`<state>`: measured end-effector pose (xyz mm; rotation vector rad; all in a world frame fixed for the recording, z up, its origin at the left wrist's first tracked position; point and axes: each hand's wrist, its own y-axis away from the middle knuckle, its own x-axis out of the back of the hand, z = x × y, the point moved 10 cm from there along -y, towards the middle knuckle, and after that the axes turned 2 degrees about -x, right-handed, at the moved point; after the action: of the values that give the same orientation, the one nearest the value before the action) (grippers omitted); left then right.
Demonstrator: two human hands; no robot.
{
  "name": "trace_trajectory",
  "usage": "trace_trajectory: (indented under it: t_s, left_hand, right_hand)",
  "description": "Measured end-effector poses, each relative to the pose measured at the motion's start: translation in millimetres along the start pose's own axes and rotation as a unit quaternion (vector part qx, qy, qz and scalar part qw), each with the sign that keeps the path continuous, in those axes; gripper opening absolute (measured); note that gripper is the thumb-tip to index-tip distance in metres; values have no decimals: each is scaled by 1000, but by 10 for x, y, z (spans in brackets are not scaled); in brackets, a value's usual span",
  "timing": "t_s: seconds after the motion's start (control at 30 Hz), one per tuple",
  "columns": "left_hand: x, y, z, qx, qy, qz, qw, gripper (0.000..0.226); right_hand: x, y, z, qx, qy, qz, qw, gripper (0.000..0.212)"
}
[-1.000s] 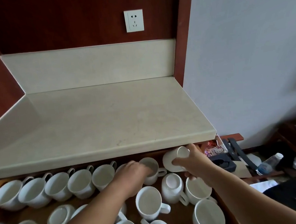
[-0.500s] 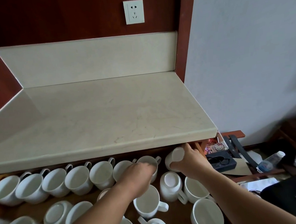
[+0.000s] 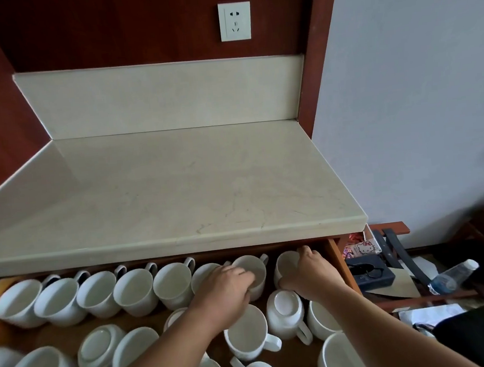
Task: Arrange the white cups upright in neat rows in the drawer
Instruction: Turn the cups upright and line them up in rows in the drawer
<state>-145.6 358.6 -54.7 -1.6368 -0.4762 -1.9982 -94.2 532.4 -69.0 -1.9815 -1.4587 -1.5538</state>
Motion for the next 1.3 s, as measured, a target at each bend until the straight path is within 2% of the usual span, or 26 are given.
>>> trace_trajectory:
  t_s: [0.1,0.4,0.67,0.77,0.87,0.93,1.0,1.07,1.17,1.3]
  left_hand:
    - [-1,-13,-16,-5,-25,-2,1000,13]
    - [1,-47,62,14,-40,35,998,12]
    - [2,-12,10,30,26,62,997,14]
    - [123,150,-154,73,78,100,989,34]
    - [293,367,-400,134,93,150,975,33]
    - [286,451,-506,143,80,124,979,32]
    - [185,474,-580,131,49,58,989,37]
    - [97,476,-594,114,9,9,993,30]
    - [72,454,-499,85,-29,10,996,6]
    - [48,416,-463,86,-60,33,994,25]
  right_hand:
    - [-28,-24,-46,12,-2,3,1000,107]
    - [-106,-48,-111,51,-33,5,998,96]
    - [-129,-65,-72,40,-67,0,997,96]
    - [-142,-76,-57,33,-66,-2,997,100]
    - [-147,-70,-20,21,-69,-4,997,102]
    - [-147,-66,-18,22,-70,-8,997,101]
    - [-149,-62,-27,26,-64,-11,998,100]
    - [-152,-72,-33,25,-61,-14,998,99]
    - [-157,-85,-33,23,-62,-16,998,93]
    - [-163,-70,-30,20,-63,-12,998,89]
